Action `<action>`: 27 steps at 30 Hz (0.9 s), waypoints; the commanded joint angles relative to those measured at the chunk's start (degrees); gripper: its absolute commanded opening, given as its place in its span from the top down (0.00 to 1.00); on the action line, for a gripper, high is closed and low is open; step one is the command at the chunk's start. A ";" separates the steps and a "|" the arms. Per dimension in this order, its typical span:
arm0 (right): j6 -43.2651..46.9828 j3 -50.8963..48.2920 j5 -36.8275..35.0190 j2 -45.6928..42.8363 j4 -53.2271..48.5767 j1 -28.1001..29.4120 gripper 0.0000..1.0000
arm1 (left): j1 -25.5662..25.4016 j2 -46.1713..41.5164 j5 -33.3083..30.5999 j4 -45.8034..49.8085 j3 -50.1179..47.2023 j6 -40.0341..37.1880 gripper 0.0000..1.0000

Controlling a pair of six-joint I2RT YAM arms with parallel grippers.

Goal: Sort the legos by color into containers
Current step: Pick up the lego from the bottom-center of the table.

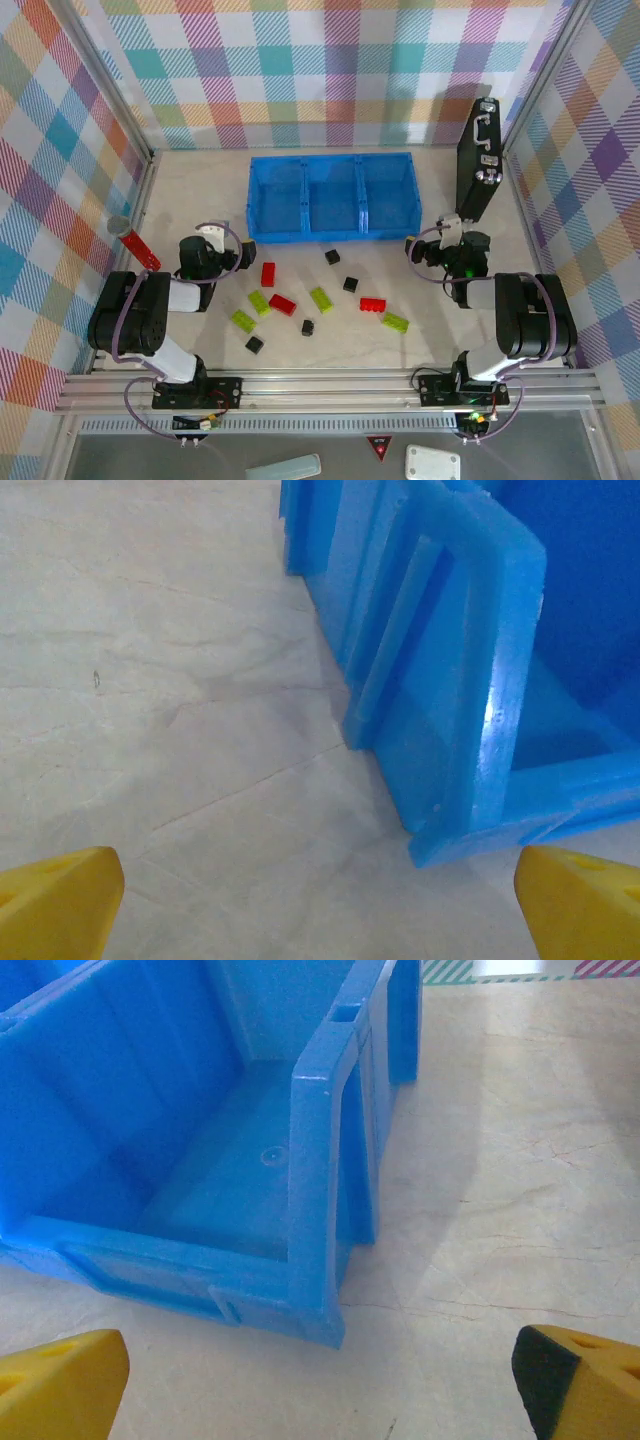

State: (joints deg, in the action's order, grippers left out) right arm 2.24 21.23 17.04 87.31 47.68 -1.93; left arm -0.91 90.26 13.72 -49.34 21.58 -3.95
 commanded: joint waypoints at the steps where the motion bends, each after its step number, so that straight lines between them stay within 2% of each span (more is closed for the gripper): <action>1: 0.22 1.09 0.45 0.47 2.06 -0.53 0.01 | 0.99 0.36 1.42 -2.25 0.99 -0.78 0.00; 11: 0.04 1.16 0.17 0.50 2.02 -0.57 0.01 | 0.99 0.36 1.40 -2.25 0.99 -0.80 0.00; 14: -1.49 1.80 -3.82 0.58 0.83 -0.44 0.01 | 0.99 0.36 1.34 -2.25 1.00 -0.73 0.00; 27: -1.38 1.86 -3.85 0.59 0.83 -0.44 0.01 | 1.01 0.44 1.46 -2.25 1.00 -0.67 0.00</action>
State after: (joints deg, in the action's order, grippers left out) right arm 1.72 22.00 13.45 87.31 47.57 -1.93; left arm -0.80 90.28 14.09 -49.71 21.58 -3.95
